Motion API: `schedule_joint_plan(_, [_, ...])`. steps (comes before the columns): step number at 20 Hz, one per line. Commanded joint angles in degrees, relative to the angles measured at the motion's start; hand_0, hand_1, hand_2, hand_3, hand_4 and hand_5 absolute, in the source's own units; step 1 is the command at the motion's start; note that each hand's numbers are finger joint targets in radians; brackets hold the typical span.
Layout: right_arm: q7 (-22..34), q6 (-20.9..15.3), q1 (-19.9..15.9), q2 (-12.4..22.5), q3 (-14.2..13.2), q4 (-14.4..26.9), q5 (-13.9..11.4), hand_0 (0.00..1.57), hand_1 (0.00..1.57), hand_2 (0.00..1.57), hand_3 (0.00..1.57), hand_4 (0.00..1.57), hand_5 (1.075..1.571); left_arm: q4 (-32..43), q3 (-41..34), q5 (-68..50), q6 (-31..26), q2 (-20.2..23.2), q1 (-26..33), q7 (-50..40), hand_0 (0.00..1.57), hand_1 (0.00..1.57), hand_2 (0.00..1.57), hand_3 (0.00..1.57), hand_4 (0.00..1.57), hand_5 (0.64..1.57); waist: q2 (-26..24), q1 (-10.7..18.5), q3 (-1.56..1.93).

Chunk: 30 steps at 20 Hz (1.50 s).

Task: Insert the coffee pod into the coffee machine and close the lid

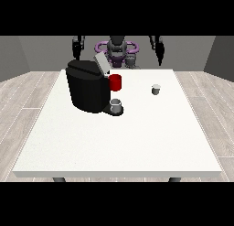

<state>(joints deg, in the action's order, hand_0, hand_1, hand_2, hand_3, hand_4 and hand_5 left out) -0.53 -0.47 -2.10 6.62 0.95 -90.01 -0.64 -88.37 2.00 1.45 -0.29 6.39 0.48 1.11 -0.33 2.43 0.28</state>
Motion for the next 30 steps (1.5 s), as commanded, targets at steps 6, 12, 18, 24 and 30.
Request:
schedule_joint_plan(6, [0.22, -0.93, 1.06, -1.79, -1.58, 2.52, 1.29, 0.0, 0.0, 0.0, 0.0, 0.0, 1.571, 0.33, -0.35, 4.96, -10.73, 13.11, 0.26, 10.6, 0.0, 0.0, 0.0, 0.0, 0.0, 1.571, 0.58, -1.03, -0.29])
schedule_joint_plan(12, [-1.06, -9.36, -0.75, -2.56, 1.14, 0.57, -9.21, 0.0, 0.0, 0.0, 0.0, 0.0, 1.571, 7.46, -5.77, 7.22, -14.02, 22.35, -9.06, 5.44, 0.0, 0.0, 0.0, 0.0, 0.0, 1.571, 5.37, -7.44, -0.3])
schedule_joint_plan(18, [2.94, -9.42, -4.39, -4.37, 4.88, -3.56, -11.15, 0.0, 0.0, 0.0, 0.0, 0.0, 1.571, 18.53, -4.58, 13.83, -13.48, 24.08, -14.0, 8.17, 0.0, 0.0, 0.0, 0.0, 0.0, 1.571, 9.28, -11.45, -0.33])
schedule_joint_plan(24, [1.58, -12.11, -8.34, -6.51, 6.23, -1.77, -9.31, 0.0, 0.0, 0.0, 0.0, 0.0, 1.571, 27.19, -5.63, 17.12, -14.39, 26.89, -21.64, 10.56, 0.0, 0.0, 0.0, 0.0, 0.0, 1.571, 14.97, -11.96, -0.31])
schedule_joint_plan(30, [5.93, -11.06, -10.99, -4.76, 1.86, 0.97, -10.38, 0.0, 0.0, 0.0, 0.0, 0.0, 1.571, 33.21, -2.42, 24.0, -10.23, 23.87, -23.22, 12.96, 0.0, 0.0, 0.0, 0.0, 0.0, 1.571, 14.27, -10.22, -0.31])
